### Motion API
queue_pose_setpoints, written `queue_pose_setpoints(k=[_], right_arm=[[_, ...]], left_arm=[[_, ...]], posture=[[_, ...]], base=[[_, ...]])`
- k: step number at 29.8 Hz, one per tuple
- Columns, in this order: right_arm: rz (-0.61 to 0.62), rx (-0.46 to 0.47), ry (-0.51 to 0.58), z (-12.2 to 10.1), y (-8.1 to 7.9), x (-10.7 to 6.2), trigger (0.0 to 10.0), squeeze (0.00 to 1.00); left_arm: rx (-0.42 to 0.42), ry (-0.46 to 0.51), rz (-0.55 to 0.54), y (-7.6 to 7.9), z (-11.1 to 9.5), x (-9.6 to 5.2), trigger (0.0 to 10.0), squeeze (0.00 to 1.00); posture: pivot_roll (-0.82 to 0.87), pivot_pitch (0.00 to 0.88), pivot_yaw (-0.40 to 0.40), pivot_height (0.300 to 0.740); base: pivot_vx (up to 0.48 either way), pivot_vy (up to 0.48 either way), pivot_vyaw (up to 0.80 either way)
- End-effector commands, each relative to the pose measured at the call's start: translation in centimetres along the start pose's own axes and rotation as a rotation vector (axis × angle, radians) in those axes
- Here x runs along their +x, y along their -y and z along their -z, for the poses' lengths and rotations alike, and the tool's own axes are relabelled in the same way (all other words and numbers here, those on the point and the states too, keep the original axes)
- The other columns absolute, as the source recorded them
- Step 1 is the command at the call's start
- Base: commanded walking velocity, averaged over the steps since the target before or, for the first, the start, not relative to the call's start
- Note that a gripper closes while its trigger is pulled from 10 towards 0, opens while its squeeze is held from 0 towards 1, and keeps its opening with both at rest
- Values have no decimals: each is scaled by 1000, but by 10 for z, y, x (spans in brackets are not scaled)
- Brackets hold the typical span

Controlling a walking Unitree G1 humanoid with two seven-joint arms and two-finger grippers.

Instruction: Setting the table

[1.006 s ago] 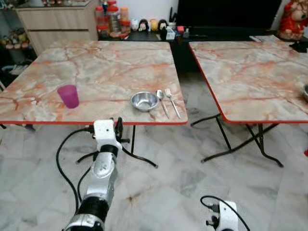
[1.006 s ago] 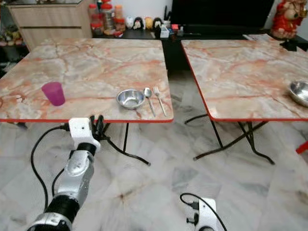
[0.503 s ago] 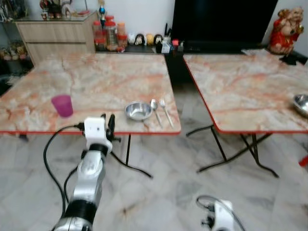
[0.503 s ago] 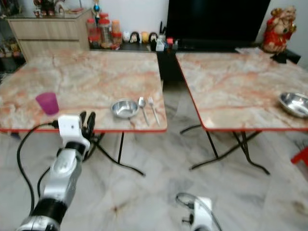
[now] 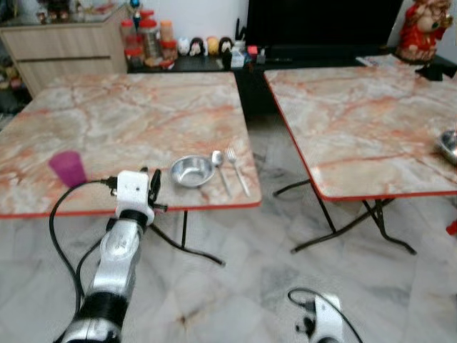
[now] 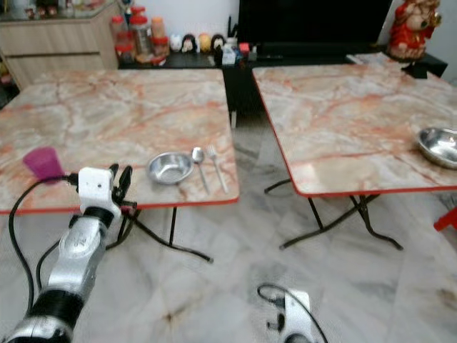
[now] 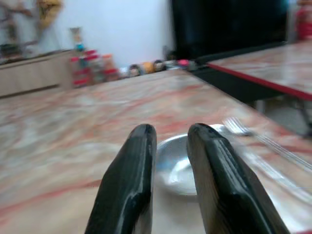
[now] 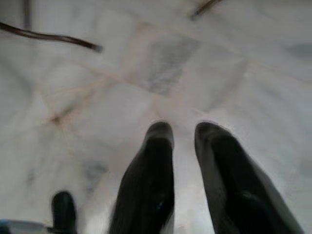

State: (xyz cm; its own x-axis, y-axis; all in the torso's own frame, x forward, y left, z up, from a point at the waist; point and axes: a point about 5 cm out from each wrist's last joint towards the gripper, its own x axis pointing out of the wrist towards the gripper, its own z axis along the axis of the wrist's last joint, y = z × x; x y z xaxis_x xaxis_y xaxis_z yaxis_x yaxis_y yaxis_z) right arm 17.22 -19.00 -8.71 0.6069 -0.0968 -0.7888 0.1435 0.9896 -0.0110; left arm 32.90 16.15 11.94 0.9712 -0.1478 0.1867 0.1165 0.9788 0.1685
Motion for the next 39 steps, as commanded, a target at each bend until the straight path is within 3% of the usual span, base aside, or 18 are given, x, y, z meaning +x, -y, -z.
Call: queue_pose_setpoints(k=[1, 39], right_arm=[[-14, 3, 18, -6, -7, 2, 10000, 0], [-9, 12, 15, -6, -6, 2, 10000, 0]], left_arm=[[49, 15, -15, -12, -6, 2, 10000, 0], [0, -19, -62, -12, -2, 2, 10000, 0]], posture=[[61, 0, -29, 740], [56, 0, -32, 740]], base=[[292, 0, 0], [294, 0, 0]])
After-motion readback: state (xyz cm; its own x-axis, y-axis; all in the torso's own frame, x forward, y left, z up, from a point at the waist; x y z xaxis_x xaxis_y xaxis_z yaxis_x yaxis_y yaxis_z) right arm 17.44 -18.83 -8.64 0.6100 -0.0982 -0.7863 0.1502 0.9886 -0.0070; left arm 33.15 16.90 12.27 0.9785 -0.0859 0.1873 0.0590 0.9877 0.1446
